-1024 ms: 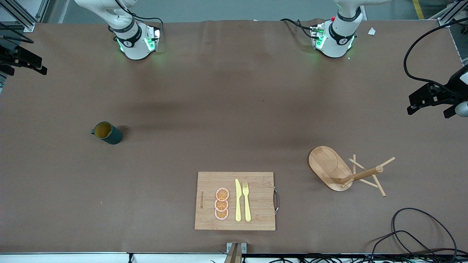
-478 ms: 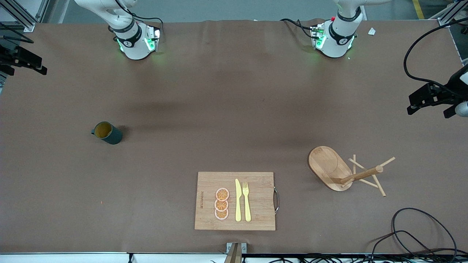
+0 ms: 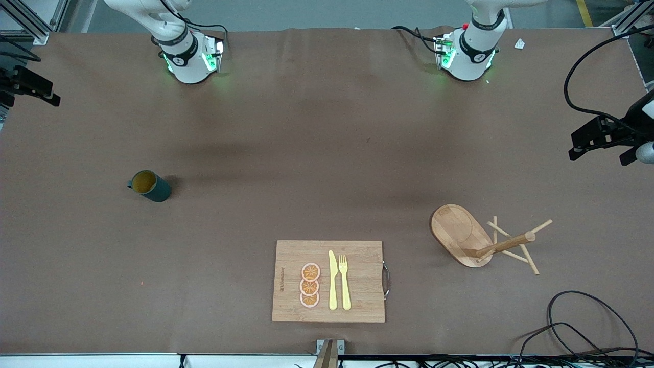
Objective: Pass cup and hang on rack
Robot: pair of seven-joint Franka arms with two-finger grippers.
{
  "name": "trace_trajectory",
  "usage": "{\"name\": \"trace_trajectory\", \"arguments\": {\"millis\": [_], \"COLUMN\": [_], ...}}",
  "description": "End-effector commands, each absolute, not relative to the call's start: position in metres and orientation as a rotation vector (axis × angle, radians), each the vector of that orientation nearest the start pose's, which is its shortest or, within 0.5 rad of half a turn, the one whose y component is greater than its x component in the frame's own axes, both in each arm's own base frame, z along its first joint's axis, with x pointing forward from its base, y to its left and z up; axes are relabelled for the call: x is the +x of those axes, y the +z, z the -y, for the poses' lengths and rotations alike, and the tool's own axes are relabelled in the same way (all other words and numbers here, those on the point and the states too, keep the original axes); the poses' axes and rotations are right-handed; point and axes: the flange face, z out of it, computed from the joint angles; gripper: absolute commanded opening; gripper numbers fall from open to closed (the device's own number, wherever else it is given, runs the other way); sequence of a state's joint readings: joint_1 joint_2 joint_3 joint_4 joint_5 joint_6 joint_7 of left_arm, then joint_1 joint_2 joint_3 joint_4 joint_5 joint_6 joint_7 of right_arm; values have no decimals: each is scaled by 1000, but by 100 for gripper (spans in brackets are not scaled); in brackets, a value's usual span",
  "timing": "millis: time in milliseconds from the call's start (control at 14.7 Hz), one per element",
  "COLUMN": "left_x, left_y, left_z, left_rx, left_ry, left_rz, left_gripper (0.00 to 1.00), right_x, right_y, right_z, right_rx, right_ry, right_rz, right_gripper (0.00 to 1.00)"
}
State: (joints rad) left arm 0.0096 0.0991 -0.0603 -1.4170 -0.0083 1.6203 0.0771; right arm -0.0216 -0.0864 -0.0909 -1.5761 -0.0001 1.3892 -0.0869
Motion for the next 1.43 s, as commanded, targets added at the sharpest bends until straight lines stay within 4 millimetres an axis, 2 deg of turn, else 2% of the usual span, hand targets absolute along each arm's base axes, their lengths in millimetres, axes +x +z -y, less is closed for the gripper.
{"name": "trace_trajectory", "arguments": {"millis": [0,136,205,409,614,955,1160,1365], "left_x": [589,589,589,589,589,589,589,589], "left_y": [647,648,647,648,647,647,647,647], "left_z": [29,27,27,27,27,27,27,27], "left_rx": [-3141,-3140,-3140,-3140,-3140,-3141,-3140,-3140], "left_ry": [-172,-174,-172,-174,-172,-172,-172,-172], "left_rz": [-190,-187,-190,-190,-194,-185,-187,-185], "left_gripper": [100,100,100,100,100,100,100,100], "right_x": [537,561,571,583,581,558,543,539], "right_y": [608,575,553,512,451,353,312,274], "right_z": [77,84,86,83,88,90,85,88], "right_rx": [-3107,-3111,-3101,-3090,-3065,-3035,-3046,-3029], "right_ry": [228,261,302,258,201,130,80,104], "right_rz": [-97,-103,-77,192,415,643,664,725], "right_gripper": [100,100,100,100,100,100,100,99]}}
